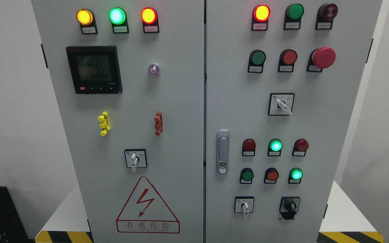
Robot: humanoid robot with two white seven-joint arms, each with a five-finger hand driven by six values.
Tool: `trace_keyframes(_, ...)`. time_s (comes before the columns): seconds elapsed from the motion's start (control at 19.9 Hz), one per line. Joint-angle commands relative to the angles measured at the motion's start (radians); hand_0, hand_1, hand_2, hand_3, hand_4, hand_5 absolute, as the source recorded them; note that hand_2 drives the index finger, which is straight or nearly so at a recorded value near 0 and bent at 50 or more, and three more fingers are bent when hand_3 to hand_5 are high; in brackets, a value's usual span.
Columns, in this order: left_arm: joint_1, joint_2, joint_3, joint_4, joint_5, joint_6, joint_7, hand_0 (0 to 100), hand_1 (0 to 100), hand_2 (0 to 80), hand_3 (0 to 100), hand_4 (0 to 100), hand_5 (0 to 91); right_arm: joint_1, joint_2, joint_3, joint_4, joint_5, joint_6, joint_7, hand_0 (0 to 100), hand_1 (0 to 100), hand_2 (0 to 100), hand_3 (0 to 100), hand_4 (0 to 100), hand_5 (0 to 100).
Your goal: Turn on light switch 1
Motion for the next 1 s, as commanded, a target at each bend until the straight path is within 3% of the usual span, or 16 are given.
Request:
trace_keyframes(0.0,-0.017,0.028,0.057,-0.644,-0.017,-0.003,0.011,34,15,5.7,34,45,9.7,0.000,0.000,0.000,0.000,0.000,0.000,0.000,31,0,0,0,0,0)
trace_keyframes(0.1,-0.047,0.022,0.068,-0.699,-0.030,0.002,0.013,38,23,12.0,40,53,20.7,0.000,0.000,0.000,0.000,0.000,0.000,0.000,31,0,0,0,0,0)
trace_keyframes(0.35,-0.057,0.019,0.065,-0.865,-0.040,0.064,0.013,45,34,20.6,48,63,32.6,0.000,0.000,0.000,0.000,0.000,0.000,0.000,31,0,0,0,0,0)
trace_keyframes(0.5,-0.086,0.019,0.065,-0.905,-0.040,0.087,0.025,48,41,26.8,56,71,45.1,0.000,0.000,0.000,0.000,0.000,0.000,0.000,31,0,0,0,0,0)
trace_keyframes(0.65,-0.092,0.017,0.063,-0.931,-0.039,0.086,0.073,37,45,32.9,65,81,63.5,0.000,0.000,0.000,0.000,0.000,0.000,0.000,31,0,0,0,0,0)
trace_keyframes(0.7,-0.098,0.014,0.063,-0.937,-0.040,0.086,0.093,29,47,35.4,69,84,70.4,0.000,0.000,0.000,0.000,0.000,0.000,0.000,31,0,0,0,0,0)
trace_keyframes(0.85,-0.127,0.012,0.062,-0.947,-0.039,0.097,0.136,21,53,41.1,82,89,80.5,0.000,0.000,0.000,0.000,0.000,0.000,0.000,31,0,0,0,0,0)
trace_keyframes(0.95,-0.149,0.012,0.062,-0.948,-0.039,0.100,0.148,18,56,43.1,84,90,82.4,0.000,0.000,0.000,0.000,0.000,0.000,0.000,31,0,0,0,0,0)
